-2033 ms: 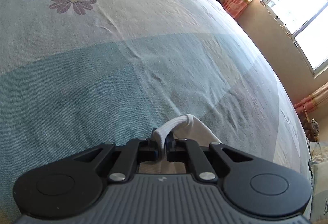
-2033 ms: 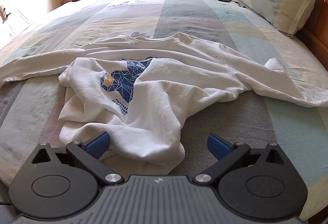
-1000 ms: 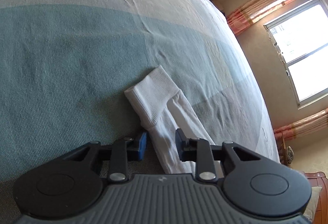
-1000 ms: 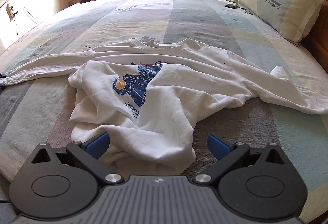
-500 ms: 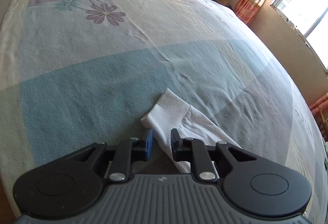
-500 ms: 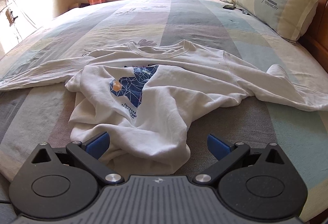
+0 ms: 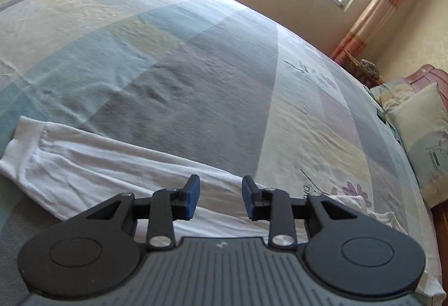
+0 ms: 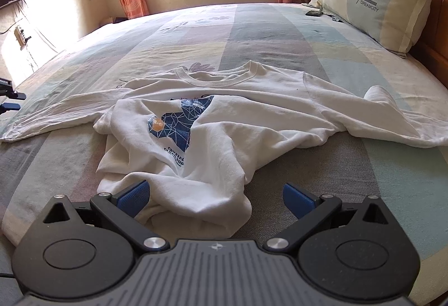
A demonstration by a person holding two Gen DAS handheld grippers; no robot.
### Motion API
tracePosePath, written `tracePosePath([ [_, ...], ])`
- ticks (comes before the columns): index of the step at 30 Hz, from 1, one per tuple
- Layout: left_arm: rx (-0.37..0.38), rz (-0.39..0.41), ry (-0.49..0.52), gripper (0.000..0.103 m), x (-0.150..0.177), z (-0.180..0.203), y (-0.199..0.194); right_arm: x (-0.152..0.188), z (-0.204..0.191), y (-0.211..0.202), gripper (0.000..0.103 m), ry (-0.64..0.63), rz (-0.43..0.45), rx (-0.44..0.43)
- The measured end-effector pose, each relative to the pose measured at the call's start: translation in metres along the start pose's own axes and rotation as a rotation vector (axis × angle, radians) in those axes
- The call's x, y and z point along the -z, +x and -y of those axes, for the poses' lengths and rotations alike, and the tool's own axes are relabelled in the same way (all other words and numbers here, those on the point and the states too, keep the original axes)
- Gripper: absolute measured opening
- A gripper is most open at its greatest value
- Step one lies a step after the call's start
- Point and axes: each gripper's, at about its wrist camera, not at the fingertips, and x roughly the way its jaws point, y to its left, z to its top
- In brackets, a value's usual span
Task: Fold clothes
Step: 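Move the left gripper to the sweatshirt hem and close on it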
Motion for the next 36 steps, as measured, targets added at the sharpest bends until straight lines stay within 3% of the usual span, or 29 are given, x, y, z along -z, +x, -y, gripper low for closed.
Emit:
tracePosePath([
  [7, 0.173, -0.100, 0.188, 0.031, 0.005, 0.097, 0.095, -0.007, 0.020, -0.006, 0.103, -0.008, 0.062, -0.015],
  [14, 0.225, -0.167, 0.274, 0.031, 0.018, 0.118, 0.136, -0.010, 0.040, 0.007, 0.103, -0.013, 0.066, 0.013],
  [18, 0.188, -0.199, 0.369, 0.031, 0.028, 0.121, 0.145, -0.010, 0.050, 0.020, 0.103, 0.023, 0.051, 0.005],
  [23, 0.101, -0.178, 0.617, 0.028, 0.048, 0.147, 0.141, -0.011, 0.052, 0.031, 0.103, 0.044, 0.044, 0.009],
  [26, 0.062, -0.147, 0.721, 0.001, 0.059, 0.164, 0.134, -0.011, 0.050, 0.034, 0.103, 0.033, 0.037, 0.016],
  [32, 0.029, -0.038, 0.640, 0.000, 0.021, 0.166, 0.140, -0.008, 0.046, 0.035, 0.103, 0.005, 0.028, 0.027],
  [36, 0.006, -0.033, 0.565, 0.003, 0.000, 0.165, 0.156, -0.008, 0.046, 0.036, 0.103, 0.012, 0.023, 0.028],
])
